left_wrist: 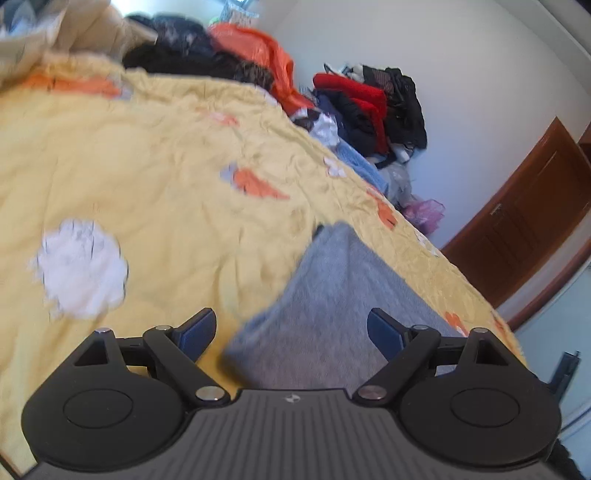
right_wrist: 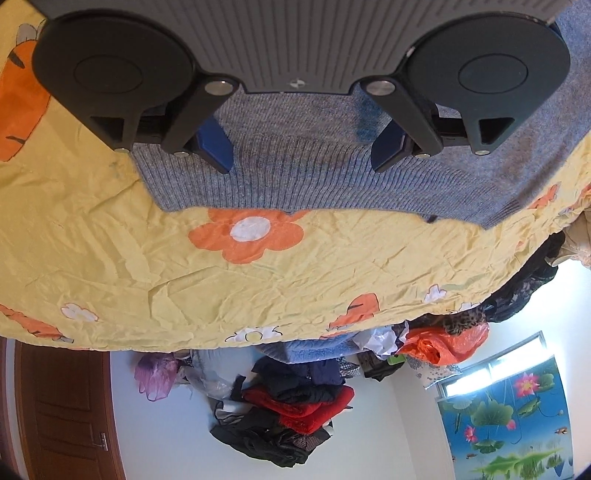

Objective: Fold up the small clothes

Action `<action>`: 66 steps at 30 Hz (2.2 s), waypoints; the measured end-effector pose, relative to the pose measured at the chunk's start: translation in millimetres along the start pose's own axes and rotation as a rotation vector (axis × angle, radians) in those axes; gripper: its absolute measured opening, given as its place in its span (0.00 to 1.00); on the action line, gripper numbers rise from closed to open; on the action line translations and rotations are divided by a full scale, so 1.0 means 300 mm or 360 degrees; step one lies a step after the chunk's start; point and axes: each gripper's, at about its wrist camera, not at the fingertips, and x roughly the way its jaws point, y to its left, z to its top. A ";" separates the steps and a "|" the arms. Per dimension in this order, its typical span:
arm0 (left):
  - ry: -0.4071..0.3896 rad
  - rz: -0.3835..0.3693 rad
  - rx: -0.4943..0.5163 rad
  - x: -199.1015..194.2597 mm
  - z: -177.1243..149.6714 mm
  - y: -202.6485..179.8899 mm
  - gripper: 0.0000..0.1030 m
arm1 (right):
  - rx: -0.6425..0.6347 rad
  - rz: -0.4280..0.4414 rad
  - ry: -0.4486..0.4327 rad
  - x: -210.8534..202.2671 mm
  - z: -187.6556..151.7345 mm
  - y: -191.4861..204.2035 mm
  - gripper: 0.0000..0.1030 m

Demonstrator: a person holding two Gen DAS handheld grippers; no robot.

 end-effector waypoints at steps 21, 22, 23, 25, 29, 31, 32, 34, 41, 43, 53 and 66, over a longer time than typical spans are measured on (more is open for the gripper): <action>-0.0031 0.0197 0.0378 0.101 -0.061 -0.164 0.07 | -0.0054 -0.0139 0.0070 -0.008 0.053 0.056 0.84; -0.0089 0.0186 0.0543 0.083 -0.083 -0.214 0.07 | -0.0069 -0.0130 0.0062 -0.017 0.077 0.090 0.84; -0.0148 0.0173 0.0718 0.068 -0.111 -0.266 0.07 | -0.0059 -0.0036 0.0058 -0.028 0.100 0.123 0.84; -0.0222 0.0113 0.1061 0.051 -0.184 -0.365 0.07 | 0.0032 0.0267 0.0145 -0.022 0.147 0.192 0.87; -0.0144 0.0006 0.1315 0.075 -0.279 -0.444 0.07 | 0.0232 0.0800 0.0526 0.109 0.183 0.343 0.87; -0.0117 -0.0002 0.1335 0.083 -0.293 -0.452 0.07 | 0.0215 0.0871 0.0615 0.169 0.184 0.415 0.86; -0.0108 -0.0010 0.1331 0.084 -0.295 -0.452 0.07 | 0.0197 0.0879 0.0645 0.195 0.183 0.442 0.85; -0.0091 -0.0016 0.1333 0.085 -0.295 -0.447 0.07 | 0.0183 0.0891 0.0705 0.245 0.182 0.493 0.79; -0.0067 -0.0021 0.1335 0.091 -0.293 -0.440 0.07 | 0.0120 0.0848 0.0779 0.366 0.192 0.597 0.71; -0.0060 -0.0018 0.1337 0.096 -0.297 -0.443 0.07 | 0.0154 0.0867 0.0786 0.376 0.193 0.588 0.71; -0.0055 -0.0078 0.1377 0.088 -0.287 -0.484 0.07 | -0.0209 0.0803 0.0645 0.333 0.192 0.624 0.18; 0.0243 -0.0812 0.1481 0.106 -0.503 -0.828 0.07 | -0.0055 0.0543 0.0395 -0.147 0.280 -0.062 0.18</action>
